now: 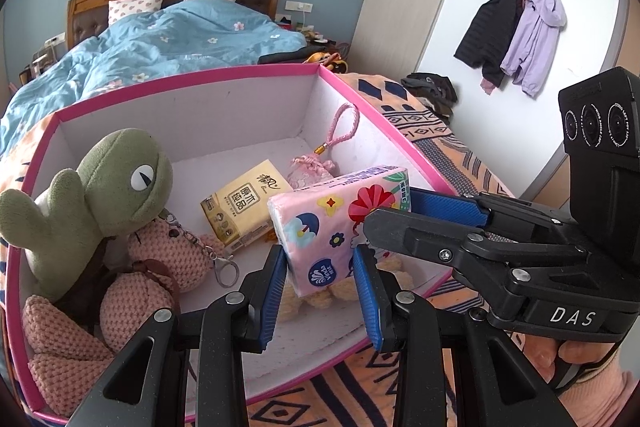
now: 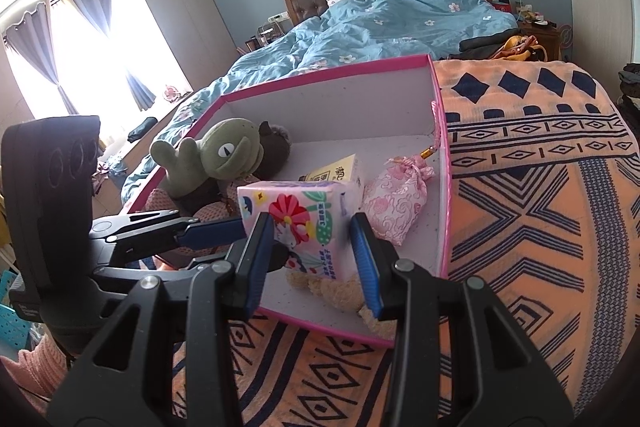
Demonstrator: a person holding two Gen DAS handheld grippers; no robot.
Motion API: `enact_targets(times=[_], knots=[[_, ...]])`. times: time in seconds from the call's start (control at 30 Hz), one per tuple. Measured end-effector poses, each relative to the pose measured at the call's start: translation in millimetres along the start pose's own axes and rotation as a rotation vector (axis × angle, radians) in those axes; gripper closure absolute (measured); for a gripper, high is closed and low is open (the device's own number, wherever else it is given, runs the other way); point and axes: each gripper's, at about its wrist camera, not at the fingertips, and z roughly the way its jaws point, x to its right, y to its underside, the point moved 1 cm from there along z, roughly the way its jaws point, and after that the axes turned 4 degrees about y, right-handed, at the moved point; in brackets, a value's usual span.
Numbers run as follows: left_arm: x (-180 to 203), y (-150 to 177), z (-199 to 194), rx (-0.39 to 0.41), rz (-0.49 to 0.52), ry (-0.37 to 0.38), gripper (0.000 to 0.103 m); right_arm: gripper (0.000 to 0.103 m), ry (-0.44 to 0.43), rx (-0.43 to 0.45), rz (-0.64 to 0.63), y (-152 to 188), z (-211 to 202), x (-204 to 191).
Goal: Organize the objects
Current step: 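Carry the floral pack over the box rim and lower it inside, then open the right tool to release the floral pack in the box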
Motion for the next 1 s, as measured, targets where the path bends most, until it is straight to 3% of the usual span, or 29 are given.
enact_targets(times=[0.67, 1.0], knots=[[-9.1, -0.5, 8.7, -0.015, -0.032, 0.006, 0.069, 0.059, 0.093, 0.004, -0.035, -7.7, 13.6, -7.0], [-10.1, 5.8, -10.3, 0.072, -0.035, -0.032, 0.037, 0.051, 0.094, 0.056, -0.004, -7.4, 5.1, -0.2]])
